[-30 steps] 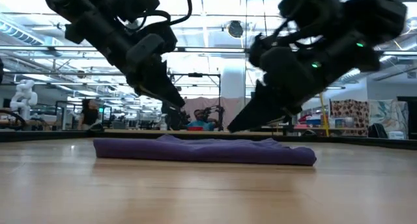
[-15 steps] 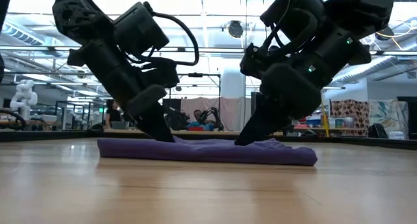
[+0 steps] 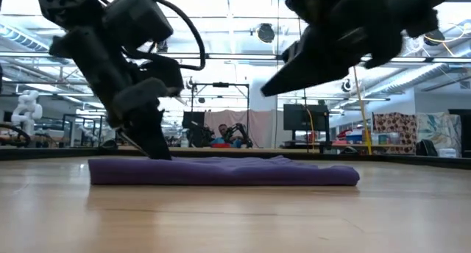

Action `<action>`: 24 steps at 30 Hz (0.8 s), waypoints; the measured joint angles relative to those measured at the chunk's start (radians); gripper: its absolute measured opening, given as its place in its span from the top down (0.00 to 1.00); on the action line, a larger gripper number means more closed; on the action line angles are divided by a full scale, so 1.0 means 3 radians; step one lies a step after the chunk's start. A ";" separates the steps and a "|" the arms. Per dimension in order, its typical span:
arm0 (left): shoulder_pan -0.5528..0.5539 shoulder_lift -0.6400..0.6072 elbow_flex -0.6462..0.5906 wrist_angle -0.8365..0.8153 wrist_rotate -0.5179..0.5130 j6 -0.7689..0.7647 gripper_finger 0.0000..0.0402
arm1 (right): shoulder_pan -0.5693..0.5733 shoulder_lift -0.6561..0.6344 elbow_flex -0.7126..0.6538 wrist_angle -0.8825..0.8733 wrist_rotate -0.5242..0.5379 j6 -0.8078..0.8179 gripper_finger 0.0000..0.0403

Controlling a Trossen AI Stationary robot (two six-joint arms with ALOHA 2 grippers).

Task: Roll towel
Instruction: Roll the purple towel

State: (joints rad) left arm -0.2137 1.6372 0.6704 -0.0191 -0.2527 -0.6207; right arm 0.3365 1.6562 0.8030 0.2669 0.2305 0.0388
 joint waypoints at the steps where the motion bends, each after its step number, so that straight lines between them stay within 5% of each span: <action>1: -0.0016 -0.0054 -0.0001 -0.0009 0.0001 0.0014 0.96 | 0.0043 -0.0005 -0.0029 0.0025 -0.0004 -0.0061 1.00; 14: -0.0334 -0.0380 0.0009 0.0413 -0.0342 0.0215 0.93 | 0.0548 0.0089 -0.0706 0.0928 0.0029 0.0580 1.00; 18: -0.0616 -0.0372 0.0009 0.0543 -0.0600 0.0091 0.85 | 0.0773 0.0090 -0.0764 0.0980 0.0316 0.0771 1.00; 24: -0.1123 -0.0262 0.0011 0.1621 -0.1075 0.0627 0.67 | 0.1000 0.0090 -0.0764 0.1003 0.0548 0.0861 1.00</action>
State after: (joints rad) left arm -0.5506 1.5587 0.6738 0.4672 -0.5752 -0.4325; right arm 0.6364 1.6833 0.5738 0.5677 0.3950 0.2971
